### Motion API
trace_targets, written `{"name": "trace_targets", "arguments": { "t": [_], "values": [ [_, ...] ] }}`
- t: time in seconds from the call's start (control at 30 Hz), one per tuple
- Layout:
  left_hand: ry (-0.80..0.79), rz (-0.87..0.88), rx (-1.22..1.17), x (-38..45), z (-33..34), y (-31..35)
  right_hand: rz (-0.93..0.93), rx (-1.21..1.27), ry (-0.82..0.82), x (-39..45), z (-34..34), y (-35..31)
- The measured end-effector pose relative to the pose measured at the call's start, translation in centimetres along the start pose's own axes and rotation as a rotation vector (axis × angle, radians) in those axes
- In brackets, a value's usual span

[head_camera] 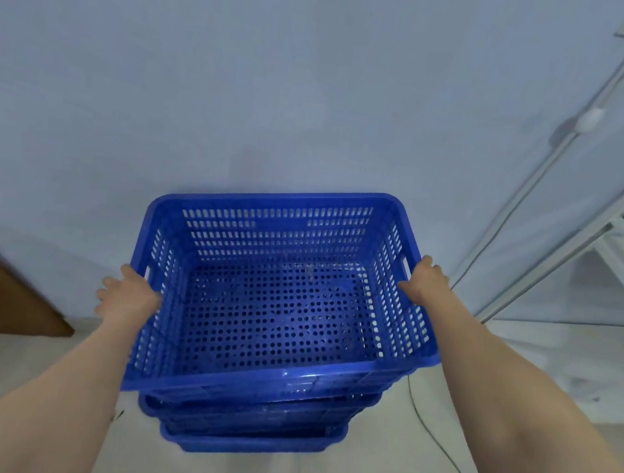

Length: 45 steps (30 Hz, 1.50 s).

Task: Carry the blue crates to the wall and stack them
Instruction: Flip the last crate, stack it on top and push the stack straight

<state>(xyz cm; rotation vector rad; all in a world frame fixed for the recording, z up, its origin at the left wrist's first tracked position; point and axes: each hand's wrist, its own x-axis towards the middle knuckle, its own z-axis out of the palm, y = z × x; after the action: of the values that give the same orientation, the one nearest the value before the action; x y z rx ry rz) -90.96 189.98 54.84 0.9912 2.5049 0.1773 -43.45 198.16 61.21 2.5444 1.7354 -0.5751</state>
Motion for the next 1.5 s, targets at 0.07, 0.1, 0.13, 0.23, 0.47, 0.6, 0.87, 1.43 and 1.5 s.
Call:
{"name": "trace_targets", "arguments": {
  "t": [0.07,0.1,0.13,0.23,0.47,0.6,0.87,1.43,1.5],
  "values": [
    [-0.04,-0.033,-0.048,1.5,0.7,-0.1,0.007,0.055,-0.009,1.6,0.3,-0.4],
    [-0.063,-0.039,-0.06,2.1,1.1,-0.2,0.011,0.085,-0.024,2.4,0.5,-0.5],
    [-0.077,-0.046,-0.068,2.5,1.3,-0.3,0.016,0.107,-0.037,3.1,0.8,-0.7],
    [-0.031,-0.061,-0.139,4.1,1.8,-1.3,0.039,0.103,-0.016,5.1,2.0,-0.2],
    [0.038,-0.022,-0.306,6.9,0.9,-2.1,0.065,0.25,0.051,6.2,2.6,1.2],
    [0.041,0.001,-0.32,6.2,-0.7,-1.4,0.097,0.28,0.04,5.4,3.6,1.4],
    [0.045,0.02,-0.293,7.9,0.4,-1.7,0.085,0.173,-0.009,6.7,3.8,0.3],
    [-0.045,0.048,-0.191,1.8,-0.8,-6.8,0.122,0.266,-0.086,-4.1,5.2,5.6],
    [-0.073,0.037,-0.245,-0.2,-0.9,-7.7,0.138,0.3,-0.078,-5.4,6.0,6.6]
  ]
}}
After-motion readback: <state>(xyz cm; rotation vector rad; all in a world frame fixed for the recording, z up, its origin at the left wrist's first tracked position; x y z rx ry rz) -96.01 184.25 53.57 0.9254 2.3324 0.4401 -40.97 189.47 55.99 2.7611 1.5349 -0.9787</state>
